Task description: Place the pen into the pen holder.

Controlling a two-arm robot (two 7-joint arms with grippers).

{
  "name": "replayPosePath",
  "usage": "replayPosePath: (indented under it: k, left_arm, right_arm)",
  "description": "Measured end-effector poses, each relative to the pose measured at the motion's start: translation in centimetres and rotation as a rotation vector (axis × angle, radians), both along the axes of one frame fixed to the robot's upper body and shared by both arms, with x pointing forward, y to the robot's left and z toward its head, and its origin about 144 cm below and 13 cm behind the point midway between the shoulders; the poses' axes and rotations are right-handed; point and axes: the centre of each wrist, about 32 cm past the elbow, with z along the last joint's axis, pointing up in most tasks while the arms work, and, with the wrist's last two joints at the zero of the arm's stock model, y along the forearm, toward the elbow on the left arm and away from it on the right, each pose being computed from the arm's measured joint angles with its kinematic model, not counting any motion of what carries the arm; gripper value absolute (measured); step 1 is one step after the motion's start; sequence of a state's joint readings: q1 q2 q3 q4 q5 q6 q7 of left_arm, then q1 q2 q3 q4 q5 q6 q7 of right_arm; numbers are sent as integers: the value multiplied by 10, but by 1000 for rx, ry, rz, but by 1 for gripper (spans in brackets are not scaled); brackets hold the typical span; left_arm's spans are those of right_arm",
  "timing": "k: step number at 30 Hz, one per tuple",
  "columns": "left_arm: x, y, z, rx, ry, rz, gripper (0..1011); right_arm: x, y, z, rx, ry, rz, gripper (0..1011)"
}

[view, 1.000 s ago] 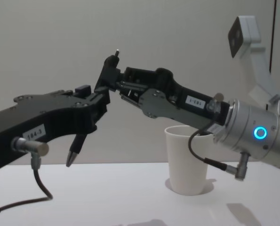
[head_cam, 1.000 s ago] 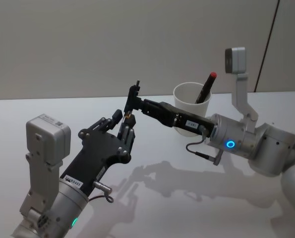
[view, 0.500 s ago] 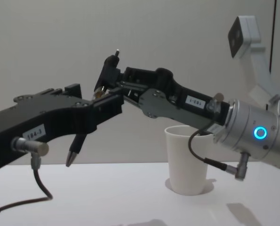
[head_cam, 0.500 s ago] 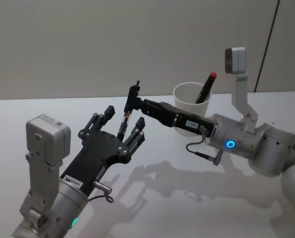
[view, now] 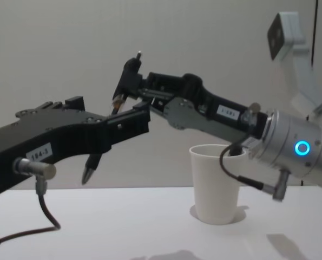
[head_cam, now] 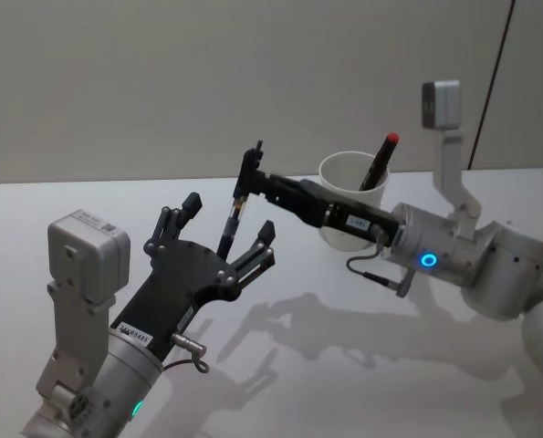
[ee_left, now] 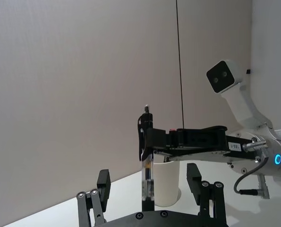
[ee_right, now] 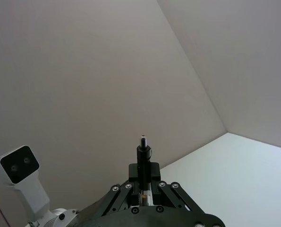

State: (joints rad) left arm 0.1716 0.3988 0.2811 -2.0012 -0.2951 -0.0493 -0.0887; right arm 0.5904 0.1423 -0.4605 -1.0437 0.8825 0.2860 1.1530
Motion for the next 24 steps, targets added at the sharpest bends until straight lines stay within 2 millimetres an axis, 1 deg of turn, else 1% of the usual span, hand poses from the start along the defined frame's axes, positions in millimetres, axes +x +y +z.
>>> replayPosePath:
  k: [4,11,18,24]
  left_arm:
    - [0,0,0,0,0,0,1001]
    - [0,0,0,0,0,0,1001]
    - [0,0,0,0,0,0,1001]
    - [0,0,0,0,0,0,1001]
  right_arm:
    - [2,-6,5,0,-31,-29,134]
    - [5,-21,15,-1,-89,-105,135]
    - [8,-44,30,6,-152,-205,135]
    - [6,-62,42,10,-205,-295,135]
